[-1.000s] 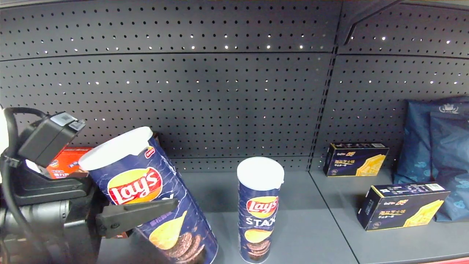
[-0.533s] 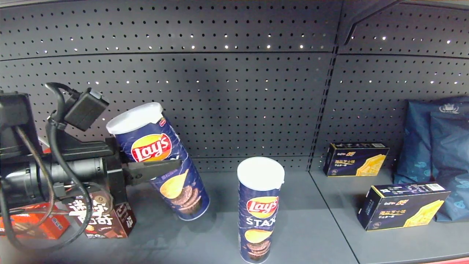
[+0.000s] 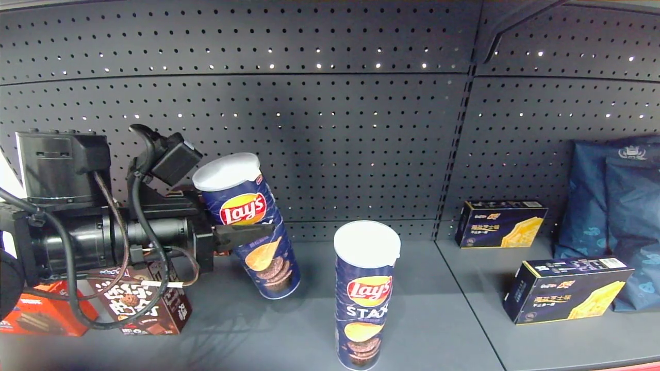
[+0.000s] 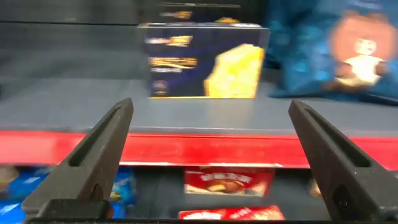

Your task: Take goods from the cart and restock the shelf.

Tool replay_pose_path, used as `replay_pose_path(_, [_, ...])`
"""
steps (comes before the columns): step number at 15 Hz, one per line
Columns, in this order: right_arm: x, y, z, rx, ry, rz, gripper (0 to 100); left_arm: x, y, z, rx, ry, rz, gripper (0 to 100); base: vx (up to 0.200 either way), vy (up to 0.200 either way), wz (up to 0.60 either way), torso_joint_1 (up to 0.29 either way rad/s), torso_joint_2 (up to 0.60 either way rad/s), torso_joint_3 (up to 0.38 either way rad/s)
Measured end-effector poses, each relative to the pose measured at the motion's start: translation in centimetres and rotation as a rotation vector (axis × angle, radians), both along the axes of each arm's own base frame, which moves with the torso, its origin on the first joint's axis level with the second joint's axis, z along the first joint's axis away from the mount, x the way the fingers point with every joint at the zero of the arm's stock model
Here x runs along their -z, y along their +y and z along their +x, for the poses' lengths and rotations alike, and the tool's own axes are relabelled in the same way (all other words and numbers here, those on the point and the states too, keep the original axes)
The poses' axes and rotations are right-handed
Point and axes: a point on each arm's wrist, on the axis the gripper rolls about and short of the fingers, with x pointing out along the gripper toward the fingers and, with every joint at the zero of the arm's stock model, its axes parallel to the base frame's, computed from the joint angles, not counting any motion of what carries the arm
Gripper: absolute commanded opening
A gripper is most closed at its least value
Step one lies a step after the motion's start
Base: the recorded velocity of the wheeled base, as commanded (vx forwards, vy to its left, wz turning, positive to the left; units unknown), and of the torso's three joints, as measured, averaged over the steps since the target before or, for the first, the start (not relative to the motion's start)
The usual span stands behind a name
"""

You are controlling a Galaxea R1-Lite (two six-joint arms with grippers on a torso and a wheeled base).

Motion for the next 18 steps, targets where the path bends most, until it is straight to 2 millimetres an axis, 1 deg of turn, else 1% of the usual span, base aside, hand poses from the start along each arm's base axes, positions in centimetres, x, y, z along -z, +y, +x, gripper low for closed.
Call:
replay_pose_path(1, [-0.01, -0.17, -0.02, 0.078, -0.001, 0.005, 100, 0.12, 0.00, -0.01, -0.001, 0.004, 0.001, 0, 0.000, 0.000, 0.00, 0.000, 0.00, 0.000])
replay_pose_path(2, [0.00, -0.22, -0.02, 0.100, -0.003, 0.015, 100, 0.24, 0.01, -0.05, -0.001, 0.008, 0.003, 0, 0.000, 0.000, 0.00, 0.000, 0.00, 0.000])
replay_pose_path(3, [0.02, -0.12, 0.00, 0.053, -0.003, 0.018, 100, 0.33, 0.02, -0.07, -0.001, 0.011, 0.003, 0, 0.000, 0.000, 0.00, 0.000, 0.00, 0.000])
replay_pose_path(4, [0.14, 0.10, 0.03, -0.047, 0.009, 0.018, 100, 0.33, 0.02, -0.08, 0.000, 0.011, 0.003, 0, 0.000, 0.000, 0.00, 0.000, 0.00, 0.000])
replay_pose_path(6, [0.61, 0.21, 0.04, -0.095, 0.054, 0.020, 100, 0.34, 0.02, -0.07, 0.000, 0.011, 0.003, 0, 0.000, 0.000, 0.00, 0.000, 0.00, 0.000])
replay_pose_path(13, [0.64, 0.22, 0.05, -0.098, 0.056, 0.019, 100, 0.55, 0.01, -0.09, 0.001, 0.017, 0.007, 0, 0.000, 0.000, 0.00, 0.000, 0.00, 0.000])
replay_pose_path(16, [0.64, 0.22, 0.05, -0.098, 0.056, 0.020, 100, 0.23, -0.62, 0.15, -0.014, -0.007, 0.019, 0, 0.000, 0.000, 0.00, 0.000, 0.00, 0.000])
replay_pose_path(18, [0.64, 0.22, 0.05, -0.097, 0.056, 0.020, 100, 0.38, -0.98, 0.64, -0.011, -0.001, 0.023, 0, 0.000, 0.000, 0.00, 0.000, 0.00, 0.000])
